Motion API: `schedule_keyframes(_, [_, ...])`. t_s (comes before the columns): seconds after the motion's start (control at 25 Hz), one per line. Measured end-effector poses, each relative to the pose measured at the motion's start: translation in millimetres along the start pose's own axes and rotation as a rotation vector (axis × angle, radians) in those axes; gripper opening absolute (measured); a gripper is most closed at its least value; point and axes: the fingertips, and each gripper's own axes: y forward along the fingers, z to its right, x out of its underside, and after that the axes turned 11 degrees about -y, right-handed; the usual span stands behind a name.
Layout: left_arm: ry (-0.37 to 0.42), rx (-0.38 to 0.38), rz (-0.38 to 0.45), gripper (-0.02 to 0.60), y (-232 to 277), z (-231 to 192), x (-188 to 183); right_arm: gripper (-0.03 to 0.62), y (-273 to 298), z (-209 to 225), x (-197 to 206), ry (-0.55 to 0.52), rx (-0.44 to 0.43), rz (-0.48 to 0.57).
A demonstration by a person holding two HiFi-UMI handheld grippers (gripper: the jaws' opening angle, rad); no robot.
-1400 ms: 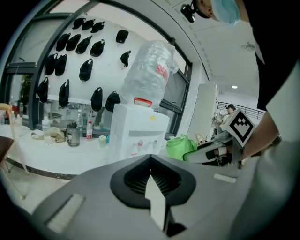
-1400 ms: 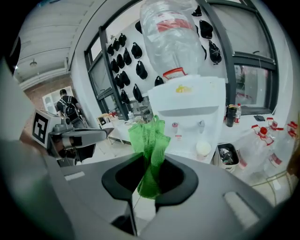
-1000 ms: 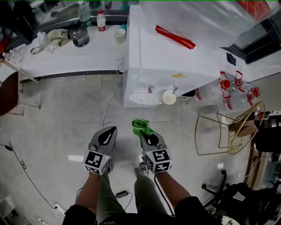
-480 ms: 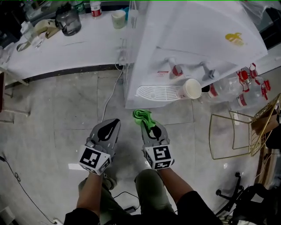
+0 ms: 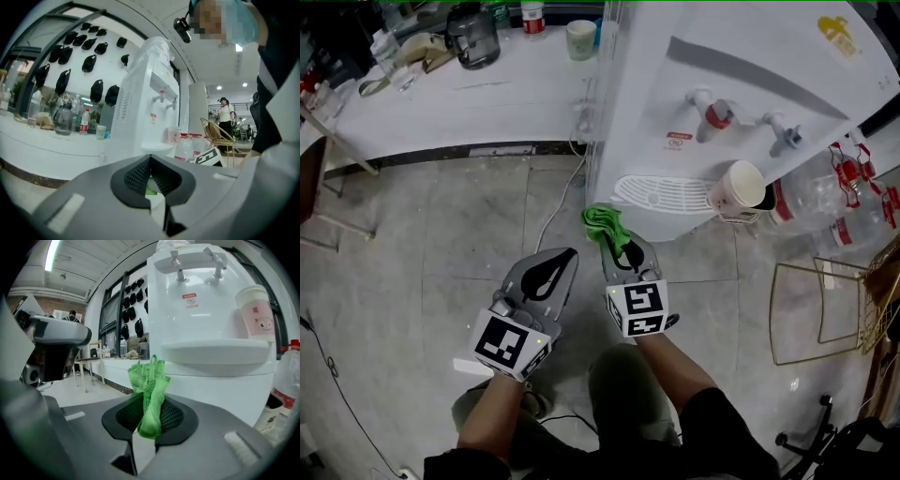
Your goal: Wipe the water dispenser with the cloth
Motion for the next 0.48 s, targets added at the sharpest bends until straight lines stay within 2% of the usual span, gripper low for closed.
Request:
schedule_keyframes(0.28, [0.053, -0.062, 0.022, -0.002, -19.1, -4.5, 6.3, 0.081, 21.1, 9.4, 11.4, -0.012, 0.035, -0.028])
schedule_keyframes(0.48, [0.052, -0.084, 0.047, -0.002, -20.9, -9.6, -2.9, 0.083, 13.0, 24.0, 13.1, -0.003, 0.052, -0.025])
